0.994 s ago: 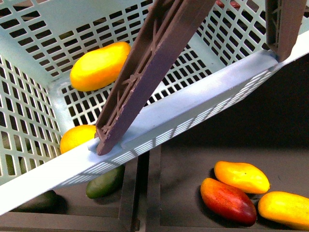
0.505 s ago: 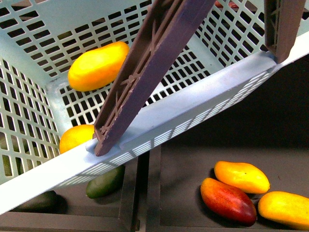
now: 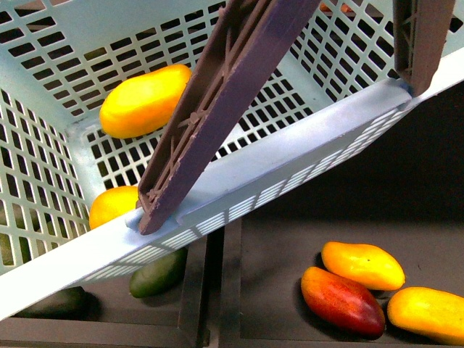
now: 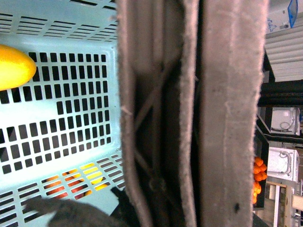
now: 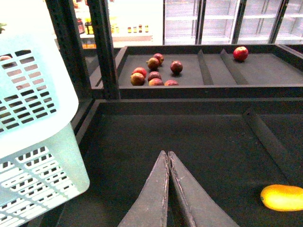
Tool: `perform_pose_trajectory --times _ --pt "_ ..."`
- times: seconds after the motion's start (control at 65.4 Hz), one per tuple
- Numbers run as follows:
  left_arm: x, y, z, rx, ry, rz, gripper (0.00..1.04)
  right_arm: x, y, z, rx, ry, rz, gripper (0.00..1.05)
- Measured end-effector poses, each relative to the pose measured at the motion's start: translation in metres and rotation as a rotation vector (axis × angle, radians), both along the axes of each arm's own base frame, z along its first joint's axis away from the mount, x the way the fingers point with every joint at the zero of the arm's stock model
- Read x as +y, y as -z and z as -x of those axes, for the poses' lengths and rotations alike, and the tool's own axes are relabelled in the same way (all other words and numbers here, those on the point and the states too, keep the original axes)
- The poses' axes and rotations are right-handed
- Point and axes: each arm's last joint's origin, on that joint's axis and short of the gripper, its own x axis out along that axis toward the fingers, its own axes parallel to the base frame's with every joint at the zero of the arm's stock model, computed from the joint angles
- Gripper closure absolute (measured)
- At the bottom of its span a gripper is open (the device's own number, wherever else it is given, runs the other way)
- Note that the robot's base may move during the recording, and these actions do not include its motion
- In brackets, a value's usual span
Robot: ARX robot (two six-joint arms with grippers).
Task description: Pick lemon and mango into basket
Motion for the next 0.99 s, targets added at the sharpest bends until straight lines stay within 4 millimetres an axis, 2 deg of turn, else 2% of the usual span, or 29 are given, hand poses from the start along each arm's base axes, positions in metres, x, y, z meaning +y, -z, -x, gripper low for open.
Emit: perform_pose_trajectory --times 0.627,0.78,0.994 --pt "0.0 0.0 0.0 0.001 0.001 0.001 0.91 0.0 0.0 0.012 0.0 0.0 0.0 1.03" --pt "0.0 0.0 0.0 0.0 0.001 0.001 0.91 0.0 0.004 0.023 0.013 0.0 0.0 1.03" --pt "0.0 0.0 0.0 0.001 0.002 0.002 0.91 0.0 0.003 0.024 0.006 0.001 0.0 1.03"
